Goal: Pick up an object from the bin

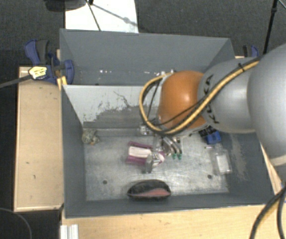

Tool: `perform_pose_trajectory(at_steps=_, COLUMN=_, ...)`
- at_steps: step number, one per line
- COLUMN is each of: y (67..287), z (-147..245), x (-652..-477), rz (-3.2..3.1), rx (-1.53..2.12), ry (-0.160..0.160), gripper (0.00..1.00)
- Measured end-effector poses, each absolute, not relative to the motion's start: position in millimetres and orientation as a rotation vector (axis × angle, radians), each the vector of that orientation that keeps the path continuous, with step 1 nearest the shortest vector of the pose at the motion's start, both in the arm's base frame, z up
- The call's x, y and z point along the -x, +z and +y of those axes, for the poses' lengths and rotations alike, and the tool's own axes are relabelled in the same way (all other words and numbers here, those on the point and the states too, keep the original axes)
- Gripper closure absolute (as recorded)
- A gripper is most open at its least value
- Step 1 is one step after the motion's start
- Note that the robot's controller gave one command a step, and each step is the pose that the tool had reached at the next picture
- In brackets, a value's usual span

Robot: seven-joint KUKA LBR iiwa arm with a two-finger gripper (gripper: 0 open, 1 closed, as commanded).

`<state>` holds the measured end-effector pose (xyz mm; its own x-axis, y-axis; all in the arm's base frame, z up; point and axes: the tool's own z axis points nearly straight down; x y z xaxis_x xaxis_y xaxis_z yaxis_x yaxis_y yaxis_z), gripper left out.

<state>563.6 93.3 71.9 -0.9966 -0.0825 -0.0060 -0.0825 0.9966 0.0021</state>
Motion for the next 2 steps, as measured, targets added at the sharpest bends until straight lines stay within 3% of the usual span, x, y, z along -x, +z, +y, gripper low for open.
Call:
perform_pose_trajectory(at_steps=1, y=72.2, z=93.5, x=-564.3, rz=3.133, rx=0.115, ry=0.004, gripper=0.00)
perform_pose_trajectory(at_steps=2, y=73.0, z=93.7, x=-564.1, rz=3.138, rx=0.110, ry=0.003, gripper=1.00)
